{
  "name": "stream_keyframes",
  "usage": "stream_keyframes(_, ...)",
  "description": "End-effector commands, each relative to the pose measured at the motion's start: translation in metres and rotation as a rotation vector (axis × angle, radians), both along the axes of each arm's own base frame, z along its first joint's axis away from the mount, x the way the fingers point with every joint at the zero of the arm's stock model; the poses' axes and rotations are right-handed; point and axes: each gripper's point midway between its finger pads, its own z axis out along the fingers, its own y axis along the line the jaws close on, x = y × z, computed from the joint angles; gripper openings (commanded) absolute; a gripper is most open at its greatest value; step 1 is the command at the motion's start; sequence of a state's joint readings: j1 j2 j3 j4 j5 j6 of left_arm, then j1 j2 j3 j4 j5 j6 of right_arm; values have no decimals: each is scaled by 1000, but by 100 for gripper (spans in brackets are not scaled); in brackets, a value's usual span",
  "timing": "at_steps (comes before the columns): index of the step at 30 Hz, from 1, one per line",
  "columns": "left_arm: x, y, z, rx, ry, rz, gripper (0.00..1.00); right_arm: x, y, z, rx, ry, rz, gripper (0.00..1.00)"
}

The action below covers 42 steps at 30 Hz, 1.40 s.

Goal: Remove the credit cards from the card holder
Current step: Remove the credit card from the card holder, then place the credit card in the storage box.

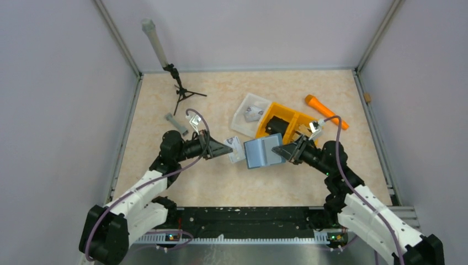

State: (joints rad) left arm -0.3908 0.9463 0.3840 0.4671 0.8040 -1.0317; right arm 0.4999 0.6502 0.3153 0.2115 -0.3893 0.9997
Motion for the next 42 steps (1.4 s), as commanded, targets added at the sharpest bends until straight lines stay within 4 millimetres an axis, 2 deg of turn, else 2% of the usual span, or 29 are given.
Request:
stream_keyframes(1, 23, 4, 13, 22, -30, 102, 0, 17, -33, 27, -164, -127, -168, 2)
stream_keyframes(5, 40, 2, 18, -32, -12, 186, 0, 25, -67, 48, -227, -181, -350, 0)
stream_keyframes(11, 74, 7, 8, -35, 50, 390, 0, 29, -119, 108, -201, -318, -628, 0)
stream_keyframes(14, 90, 6, 7, -69, 74, 450, 0, 29, -132, 128, -186, -354, -698, 0)
stream_keyframes(17, 107, 0, 7, -108, 107, 496, 0, 29, -138, 140, -154, -374, -737, 0)
stream_keyframes(20, 125, -6, 6, -179, 146, 540, 0, 29, -141, 148, -103, -391, -766, 0)
stream_keyframes(25, 156, -38, 12, -246, 179, 508, 0, 29, -142, 160, -63, -425, -780, 0)
stream_keyframes(28, 173, -41, 4, -265, 220, 577, 0, 29, -142, 164, -64, -427, -779, 0)
stream_keyframes(30, 185, -44, -9, -235, 264, 625, 0, 28, -144, 165, -61, -426, -785, 0)
stream_keyframes(38, 225, -71, -16, -201, 293, 645, 0, 20, -157, 161, -47, -422, -834, 0)
stream_keyframes(42, 242, -70, -31, -142, 320, 718, 0, 18, -160, 161, -46, -421, -840, 0)
